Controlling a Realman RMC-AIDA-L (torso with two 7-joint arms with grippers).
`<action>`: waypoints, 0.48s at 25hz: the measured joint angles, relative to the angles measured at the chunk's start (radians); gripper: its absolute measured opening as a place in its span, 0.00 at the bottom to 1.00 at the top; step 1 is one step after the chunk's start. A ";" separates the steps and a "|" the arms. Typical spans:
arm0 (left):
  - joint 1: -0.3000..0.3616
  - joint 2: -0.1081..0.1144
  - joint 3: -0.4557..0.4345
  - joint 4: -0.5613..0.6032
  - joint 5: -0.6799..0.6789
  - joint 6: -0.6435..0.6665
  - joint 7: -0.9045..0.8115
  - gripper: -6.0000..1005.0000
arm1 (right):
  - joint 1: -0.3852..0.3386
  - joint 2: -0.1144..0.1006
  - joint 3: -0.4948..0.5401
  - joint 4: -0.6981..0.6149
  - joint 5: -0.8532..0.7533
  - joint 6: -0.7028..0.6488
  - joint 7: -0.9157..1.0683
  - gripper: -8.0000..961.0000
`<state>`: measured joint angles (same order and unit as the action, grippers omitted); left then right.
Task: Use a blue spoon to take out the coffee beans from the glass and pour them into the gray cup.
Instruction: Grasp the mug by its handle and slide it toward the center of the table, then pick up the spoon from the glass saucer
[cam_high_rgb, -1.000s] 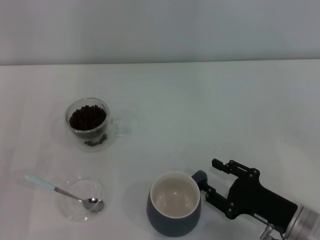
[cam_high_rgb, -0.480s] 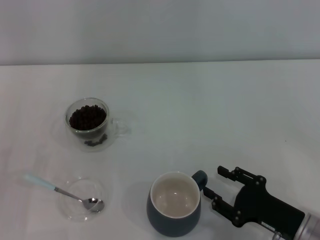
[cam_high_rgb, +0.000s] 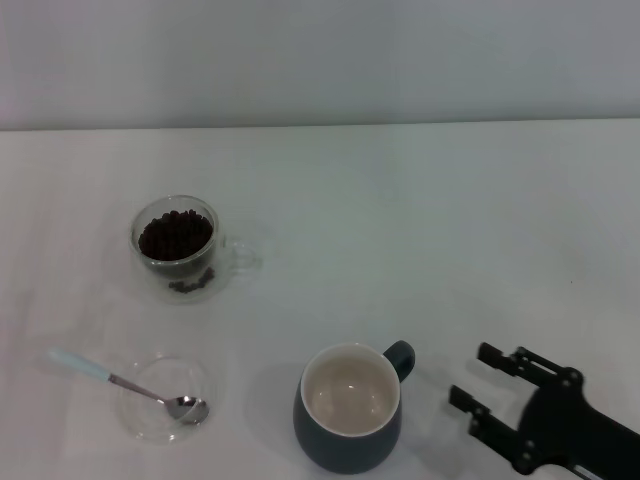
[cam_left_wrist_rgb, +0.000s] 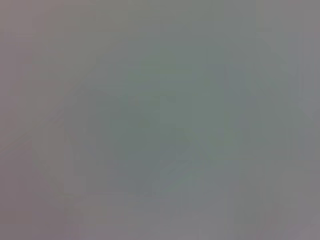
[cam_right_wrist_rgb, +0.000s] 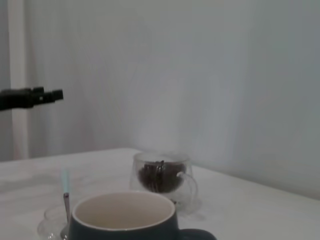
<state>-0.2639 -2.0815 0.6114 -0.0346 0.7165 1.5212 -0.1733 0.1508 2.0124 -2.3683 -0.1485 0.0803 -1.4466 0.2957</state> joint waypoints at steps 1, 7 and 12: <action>0.000 0.000 0.000 0.000 0.000 0.000 0.000 0.89 | -0.001 0.000 0.001 0.016 0.002 -0.022 0.007 0.62; -0.009 -0.004 0.006 -0.028 0.017 0.013 -0.015 0.89 | -0.008 -0.003 0.061 0.160 0.015 -0.199 0.048 0.62; -0.011 -0.006 0.007 -0.080 0.062 0.076 -0.072 0.89 | -0.018 -0.017 0.182 0.235 0.019 -0.373 0.066 0.62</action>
<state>-0.2748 -2.0875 0.6183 -0.1142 0.7783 1.5974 -0.2454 0.1327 1.9958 -2.1864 0.0868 0.0996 -1.8193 0.3612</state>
